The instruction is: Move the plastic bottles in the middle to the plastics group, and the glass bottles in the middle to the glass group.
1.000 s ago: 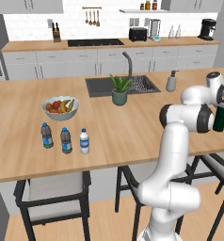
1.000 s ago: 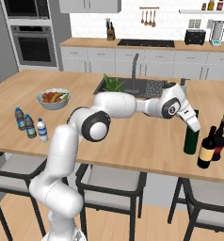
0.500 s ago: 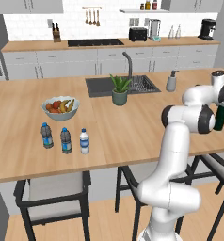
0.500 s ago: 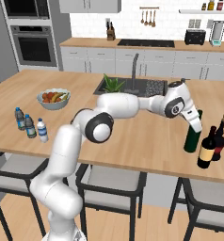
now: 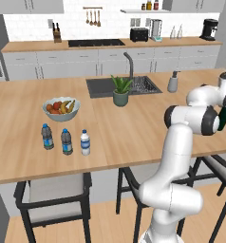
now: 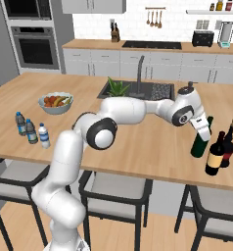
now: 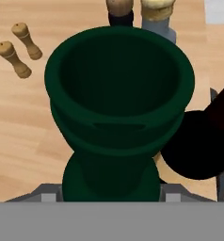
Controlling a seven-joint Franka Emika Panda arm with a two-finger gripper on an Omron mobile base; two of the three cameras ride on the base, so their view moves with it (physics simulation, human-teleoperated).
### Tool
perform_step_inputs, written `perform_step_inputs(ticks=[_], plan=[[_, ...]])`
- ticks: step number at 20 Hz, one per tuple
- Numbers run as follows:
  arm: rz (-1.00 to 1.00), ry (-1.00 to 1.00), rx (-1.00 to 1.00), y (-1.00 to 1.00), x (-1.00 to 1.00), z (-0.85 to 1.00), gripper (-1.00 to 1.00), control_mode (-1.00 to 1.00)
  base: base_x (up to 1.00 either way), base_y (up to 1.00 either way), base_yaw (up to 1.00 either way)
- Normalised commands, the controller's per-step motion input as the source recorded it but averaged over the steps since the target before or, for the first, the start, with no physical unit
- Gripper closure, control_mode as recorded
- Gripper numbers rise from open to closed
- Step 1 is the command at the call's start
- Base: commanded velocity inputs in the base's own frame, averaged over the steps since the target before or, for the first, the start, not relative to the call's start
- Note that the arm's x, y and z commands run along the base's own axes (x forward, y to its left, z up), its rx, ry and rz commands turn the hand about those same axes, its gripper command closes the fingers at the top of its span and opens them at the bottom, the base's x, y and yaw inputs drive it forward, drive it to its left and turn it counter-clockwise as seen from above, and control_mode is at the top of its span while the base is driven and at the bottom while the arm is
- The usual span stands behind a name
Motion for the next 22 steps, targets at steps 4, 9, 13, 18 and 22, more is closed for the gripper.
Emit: perform_step_inputs(ticks=[4, 9, 13, 18, 22], plan=[[0.00, 0.00, -0.04, 0.00, 0.00, 0.00, 1.00, -1.00, 0.00, 0.00, 0.00], [0.00, 0.06, -0.05, 0.00, 0.00, 0.00, 1.00, -1.00, 0.00, 0.00, 0.00], [0.00, 0.00, 0.00, 0.00, 0.00, -0.07, 1.00, -1.00, 0.00, 0.00, 0.00], [0.00, 0.00, 0.00, 0.00, 0.00, -0.07, 1.00, -1.00, 0.00, 0.00, 0.00], [0.00, 0.00, 0.00, 0.00, 0.00, -0.25, 1.00, -1.00, 0.00, 0.00, 0.00]])
